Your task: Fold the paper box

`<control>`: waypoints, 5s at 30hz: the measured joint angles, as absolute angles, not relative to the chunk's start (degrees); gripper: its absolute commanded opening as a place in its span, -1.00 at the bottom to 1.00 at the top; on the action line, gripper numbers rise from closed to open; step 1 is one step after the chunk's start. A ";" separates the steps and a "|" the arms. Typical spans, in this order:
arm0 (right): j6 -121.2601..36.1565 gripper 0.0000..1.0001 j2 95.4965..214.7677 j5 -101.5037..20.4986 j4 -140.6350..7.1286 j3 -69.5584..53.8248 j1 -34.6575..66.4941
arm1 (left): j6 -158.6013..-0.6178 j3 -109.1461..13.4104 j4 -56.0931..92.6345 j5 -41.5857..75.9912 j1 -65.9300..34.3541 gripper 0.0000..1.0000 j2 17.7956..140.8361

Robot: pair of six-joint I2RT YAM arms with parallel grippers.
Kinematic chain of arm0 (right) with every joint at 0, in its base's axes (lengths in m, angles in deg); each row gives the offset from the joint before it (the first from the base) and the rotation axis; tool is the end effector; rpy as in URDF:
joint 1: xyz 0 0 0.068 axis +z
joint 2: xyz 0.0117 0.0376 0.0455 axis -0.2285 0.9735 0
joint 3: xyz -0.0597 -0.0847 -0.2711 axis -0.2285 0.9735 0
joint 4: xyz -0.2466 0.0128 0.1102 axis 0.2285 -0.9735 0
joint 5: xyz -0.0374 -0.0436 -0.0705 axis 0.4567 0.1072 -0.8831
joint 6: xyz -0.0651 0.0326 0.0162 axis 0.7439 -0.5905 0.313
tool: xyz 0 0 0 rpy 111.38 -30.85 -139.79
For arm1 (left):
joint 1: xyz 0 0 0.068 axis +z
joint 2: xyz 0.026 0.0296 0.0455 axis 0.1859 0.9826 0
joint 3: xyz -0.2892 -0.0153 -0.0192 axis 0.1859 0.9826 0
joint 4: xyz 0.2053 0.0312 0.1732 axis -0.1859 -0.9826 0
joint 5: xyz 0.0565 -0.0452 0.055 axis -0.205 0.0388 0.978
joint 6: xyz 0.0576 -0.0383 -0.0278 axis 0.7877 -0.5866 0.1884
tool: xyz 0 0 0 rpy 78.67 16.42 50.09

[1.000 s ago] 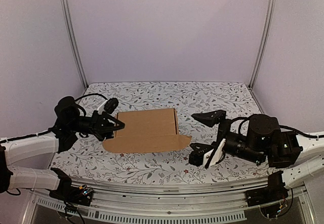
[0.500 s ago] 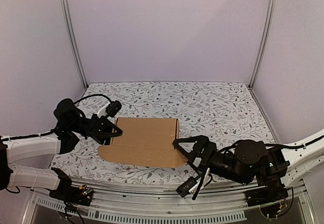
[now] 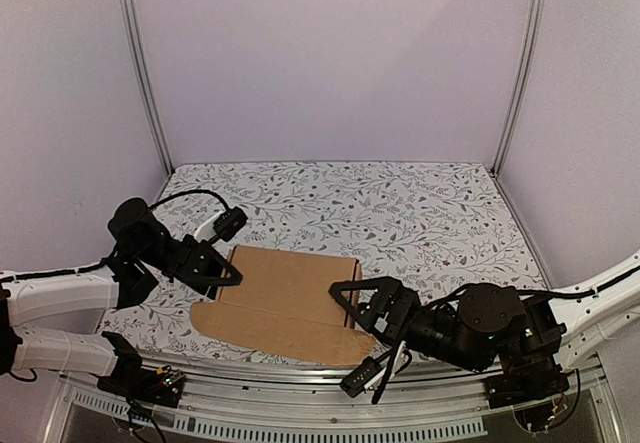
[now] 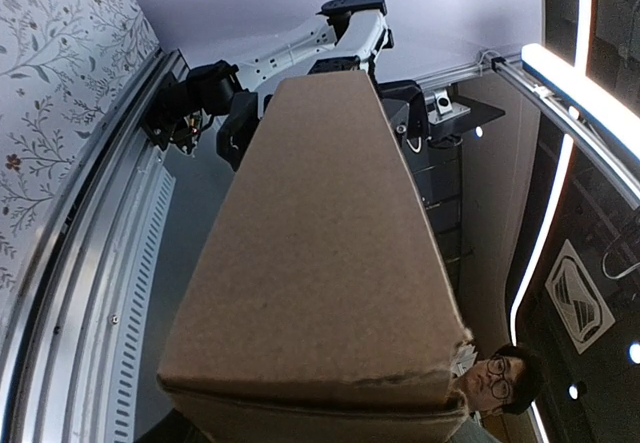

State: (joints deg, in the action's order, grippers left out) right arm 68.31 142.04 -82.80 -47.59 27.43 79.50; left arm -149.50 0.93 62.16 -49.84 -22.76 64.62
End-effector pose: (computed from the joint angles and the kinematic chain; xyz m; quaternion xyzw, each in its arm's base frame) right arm 0.0218 0.2929 0.2900 -0.7467 0.0854 -0.2867 0.5940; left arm 0.1416 -0.1662 0.2663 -0.2134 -0.6599 0.7203 0.0128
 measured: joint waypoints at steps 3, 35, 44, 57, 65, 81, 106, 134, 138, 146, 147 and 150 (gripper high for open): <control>68.58 0.92 142.04 -82.82 -47.24 26.80 80.28 | -148.52 0.93 61.25 -50.17 -23.55 -1.00 64.36; 68.75 -0.15 140.84 -85.16 -46.41 26.64 85.01 | -142.33 0.66 56.61 -50.83 -26.41 -0.49 63.74; 66.61 -0.15 140.88 -86.38 -46.10 26.71 85.05 | -131.86 -3.03 40.90 -49.32 -26.52 0.99 60.57; 53.19 -0.19 138.91 -90.75 -49.91 27.58 85.09 | -110.40 -11.16 7.26 -35.18 -25.14 0.99 57.25; 34.00 -0.19 134.85 -91.56 -58.34 28.28 84.94 | -105.15 -14.99 -3.95 -15.53 -24.53 0.99 49.91; -6.20 -0.23 134.45 -65.47 -64.27 29.99 65.68 | -102.03 -15.14 -5.83 5.13 -24.40 0.99 38.80; -32.99 -0.25 145.56 -20.33 -54.30 33.29 45.75 | -104.83 -8.54 3.57 2.79 -27.51 0.67 46.41; -35.22 -0.35 146.52 -19.65 -52.73 33.35 45.58 | -102.88 -8.60 3.41 3.51 -32.97 -1.00 51.68; -35.14 -0.37 147.06 -20.81 -51.68 34.05 45.58 | -102.95 -8.87 3.37 3.88 -33.34 -1.00 52.68; -32.58 -0.40 151.83 -24.33 -41.12 37.99 45.64 | -102.77 -9.48 3.50 7.09 -34.37 -1.00 54.72; -31.97 -0.40 152.94 -24.88 -39.33 38.56 45.64 | -102.77 -9.48 3.52 7.75 -34.61 -1.00 55.15; -30.11 -0.40 156.75 -26.34 -34.48 39.63 45.64 | -102.77 -9.48 3.92 10.22 -35.53 -1.00 57.05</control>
State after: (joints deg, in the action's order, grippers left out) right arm -30.11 156.75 -26.34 -34.48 39.63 45.64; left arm -102.77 -9.48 3.92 10.22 -35.53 57.05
